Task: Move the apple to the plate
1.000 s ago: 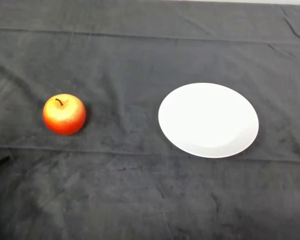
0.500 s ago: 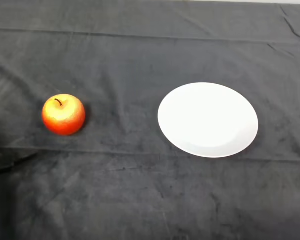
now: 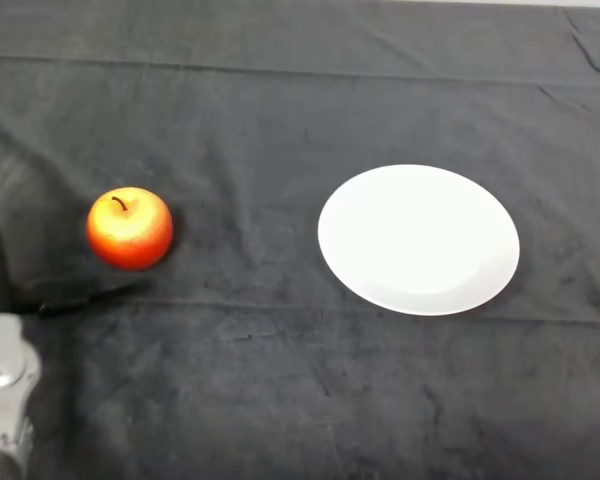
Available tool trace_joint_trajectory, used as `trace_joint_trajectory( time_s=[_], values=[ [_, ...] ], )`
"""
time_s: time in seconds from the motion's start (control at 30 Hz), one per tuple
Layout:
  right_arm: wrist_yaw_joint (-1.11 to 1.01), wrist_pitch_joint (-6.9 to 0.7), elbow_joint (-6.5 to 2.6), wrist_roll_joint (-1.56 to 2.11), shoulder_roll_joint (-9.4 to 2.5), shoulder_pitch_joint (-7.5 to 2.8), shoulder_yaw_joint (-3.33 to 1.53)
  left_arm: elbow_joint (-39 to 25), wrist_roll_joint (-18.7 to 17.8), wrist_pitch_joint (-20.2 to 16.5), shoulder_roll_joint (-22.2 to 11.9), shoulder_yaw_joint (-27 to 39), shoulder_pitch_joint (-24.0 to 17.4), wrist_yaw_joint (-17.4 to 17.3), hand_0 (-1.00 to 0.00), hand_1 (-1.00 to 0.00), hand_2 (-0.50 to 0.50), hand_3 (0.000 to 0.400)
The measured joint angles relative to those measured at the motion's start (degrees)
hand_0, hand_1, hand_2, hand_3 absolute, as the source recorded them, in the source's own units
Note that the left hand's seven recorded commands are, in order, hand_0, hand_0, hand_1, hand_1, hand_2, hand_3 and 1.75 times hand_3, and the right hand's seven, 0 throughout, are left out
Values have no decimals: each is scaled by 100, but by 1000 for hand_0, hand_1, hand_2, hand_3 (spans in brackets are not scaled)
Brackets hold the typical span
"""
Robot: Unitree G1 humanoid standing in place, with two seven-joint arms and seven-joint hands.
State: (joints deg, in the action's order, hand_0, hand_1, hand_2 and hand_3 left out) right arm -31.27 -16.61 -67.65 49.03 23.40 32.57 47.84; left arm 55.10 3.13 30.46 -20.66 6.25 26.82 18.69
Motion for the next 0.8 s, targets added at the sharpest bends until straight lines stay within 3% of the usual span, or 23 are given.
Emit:
trace_joint_trajectory(
  time_s=[0.33,0.8],
  values=[
    [1,0,0,1,0,0,1,191,264,-163,290,-372,620,42,0,0,0,0],
    [1,0,0,1,0,0,2,665,371,-193,514,-759,848,30,0,0,0,0]
  ],
)
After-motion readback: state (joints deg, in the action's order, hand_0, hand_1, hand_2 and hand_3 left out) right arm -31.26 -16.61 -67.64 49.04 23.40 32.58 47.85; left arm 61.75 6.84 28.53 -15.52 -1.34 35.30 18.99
